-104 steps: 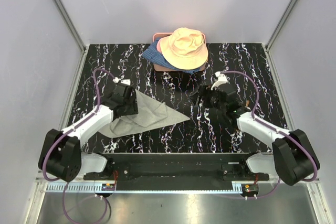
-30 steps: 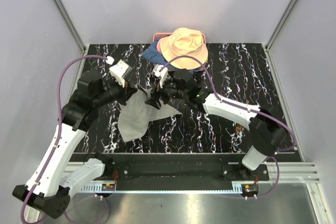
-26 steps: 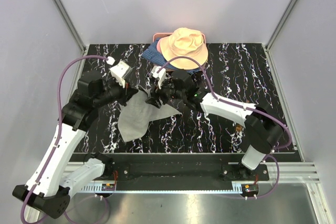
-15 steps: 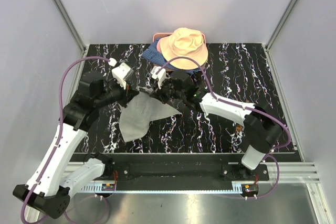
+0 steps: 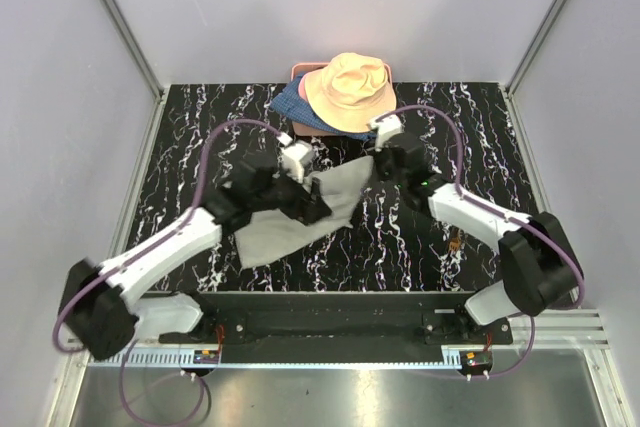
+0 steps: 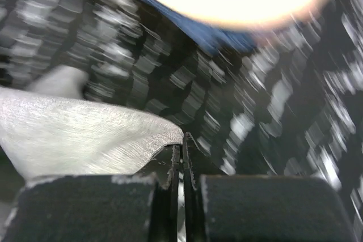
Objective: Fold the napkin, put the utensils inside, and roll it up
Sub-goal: Flatten the napkin out
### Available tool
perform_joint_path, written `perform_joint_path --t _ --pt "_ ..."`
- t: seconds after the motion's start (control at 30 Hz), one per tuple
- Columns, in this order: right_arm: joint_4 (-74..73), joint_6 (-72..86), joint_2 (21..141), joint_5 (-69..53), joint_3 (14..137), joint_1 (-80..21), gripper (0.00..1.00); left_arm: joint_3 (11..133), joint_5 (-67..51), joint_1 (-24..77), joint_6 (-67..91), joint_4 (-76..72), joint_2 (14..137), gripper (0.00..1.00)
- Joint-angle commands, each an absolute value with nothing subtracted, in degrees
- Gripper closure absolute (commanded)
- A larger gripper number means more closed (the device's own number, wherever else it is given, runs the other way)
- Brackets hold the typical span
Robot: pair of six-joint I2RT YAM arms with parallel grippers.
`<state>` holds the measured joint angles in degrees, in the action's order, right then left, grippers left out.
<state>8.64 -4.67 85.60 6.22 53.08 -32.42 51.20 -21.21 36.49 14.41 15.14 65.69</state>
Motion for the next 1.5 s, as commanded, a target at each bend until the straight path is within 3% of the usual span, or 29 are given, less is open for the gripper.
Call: perform_joint_path --t 0.0,0.13,0.17,0.27,0.43,0.47,0.8,1.47 --pt "7.47 0.52 81.74 16.78 46.94 -30.24 1.0 48.87 -17.07 42.71 24.7 2.28 69.52 0.13" --pt "5.98 4.04 82.44 18.28 45.43 -29.71 1.0 46.24 -1.71 42.54 24.7 8.07 63.74 0.01" --pt "6.15 4.13 82.53 18.19 45.53 -29.62 1.0 45.71 5.73 42.19 24.7 9.39 62.15 0.01" --pt "6.07 4.13 83.93 17.93 46.58 -29.62 1.0 42.46 12.47 36.6 26.53 12.39 57.23 0.04" --pt "5.98 6.41 84.38 13.98 46.76 -29.62 1.0 36.48 5.3 22.17 30.23 10.03 60.28 0.19" --pt "5.8 6.5 84.38 13.54 46.67 -29.62 1.0 36.39 4.84 20.15 29.54 8.8 62.82 0.26" --pt "5.54 8.52 82.62 9.05 45.53 -29.62 1.0 45.26 2.46 18.98 26.72 4.22 83.66 0.58" --pt "3.96 8.09 82.53 7.47 45.44 -29.62 1.0 49.22 -0.88 18.98 29.79 5.01 93.95 0.51"
